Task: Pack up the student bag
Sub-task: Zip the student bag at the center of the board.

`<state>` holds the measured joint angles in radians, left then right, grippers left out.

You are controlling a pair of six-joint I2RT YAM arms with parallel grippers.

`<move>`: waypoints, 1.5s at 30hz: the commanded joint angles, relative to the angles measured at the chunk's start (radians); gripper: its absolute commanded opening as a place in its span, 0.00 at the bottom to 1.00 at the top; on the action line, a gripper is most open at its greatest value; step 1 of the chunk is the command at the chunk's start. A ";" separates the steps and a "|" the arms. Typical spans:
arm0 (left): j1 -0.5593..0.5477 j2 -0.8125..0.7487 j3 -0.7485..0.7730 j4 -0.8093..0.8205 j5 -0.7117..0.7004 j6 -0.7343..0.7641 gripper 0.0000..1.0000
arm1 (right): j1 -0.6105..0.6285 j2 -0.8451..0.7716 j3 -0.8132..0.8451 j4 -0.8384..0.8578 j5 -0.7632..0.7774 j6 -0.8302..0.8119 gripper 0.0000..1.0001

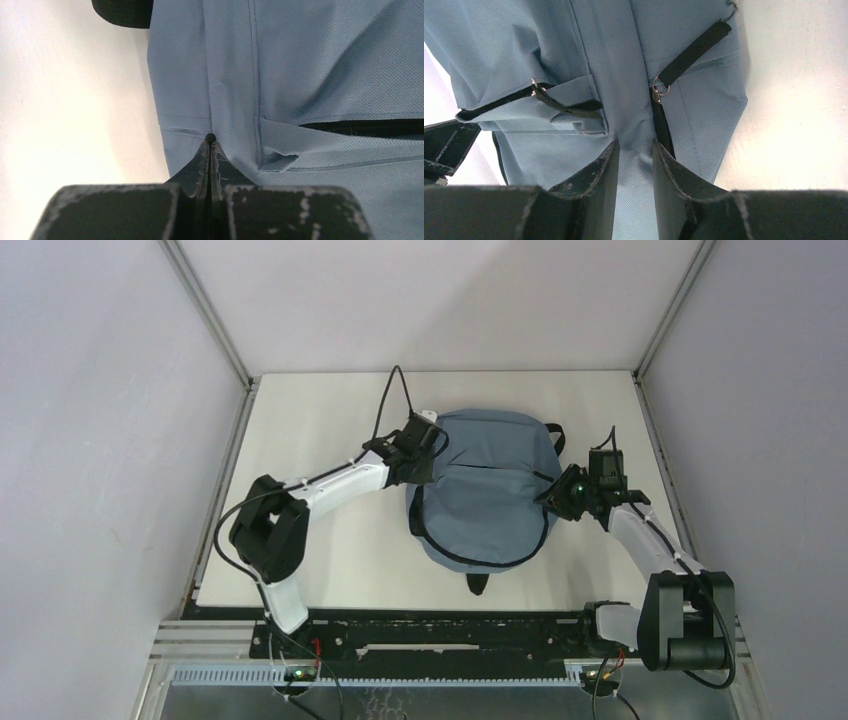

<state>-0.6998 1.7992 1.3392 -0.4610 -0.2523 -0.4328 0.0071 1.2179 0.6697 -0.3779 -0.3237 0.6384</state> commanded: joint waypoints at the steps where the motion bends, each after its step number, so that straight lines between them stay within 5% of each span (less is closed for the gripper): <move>1: 0.011 -0.086 0.014 0.001 -0.004 0.039 0.00 | 0.001 -0.077 0.011 0.015 0.009 0.004 0.38; 8: 0.011 -0.210 -0.097 0.073 0.214 0.086 0.00 | 0.142 -0.160 0.096 -0.053 0.127 -0.058 0.40; 16: 0.011 -0.274 -0.213 0.088 0.449 0.067 0.00 | 0.413 -0.012 0.176 0.076 0.106 0.009 0.42; 25: 0.001 -0.323 -0.324 0.133 0.676 0.025 0.00 | 0.404 0.321 0.291 0.200 0.108 0.053 0.41; 33: -0.099 -0.386 -0.355 0.160 0.726 -0.055 0.00 | 0.405 0.565 0.460 0.243 0.124 0.157 0.41; 39: -0.127 -0.438 -0.334 0.180 0.742 -0.095 0.01 | 0.378 0.562 0.522 0.221 0.083 0.112 0.41; 42: -0.124 -0.451 -0.281 0.106 0.639 -0.058 0.41 | 0.353 0.488 0.522 0.174 0.060 0.060 0.42; 45: -0.101 -0.461 -0.254 0.045 0.527 -0.045 0.62 | 0.346 0.396 0.519 0.089 0.069 -0.022 0.43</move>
<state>-0.8192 1.3830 1.0096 -0.3561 0.3897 -0.4919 0.3752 1.7531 1.1748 -0.1928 -0.2680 0.7300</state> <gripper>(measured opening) 0.539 0.423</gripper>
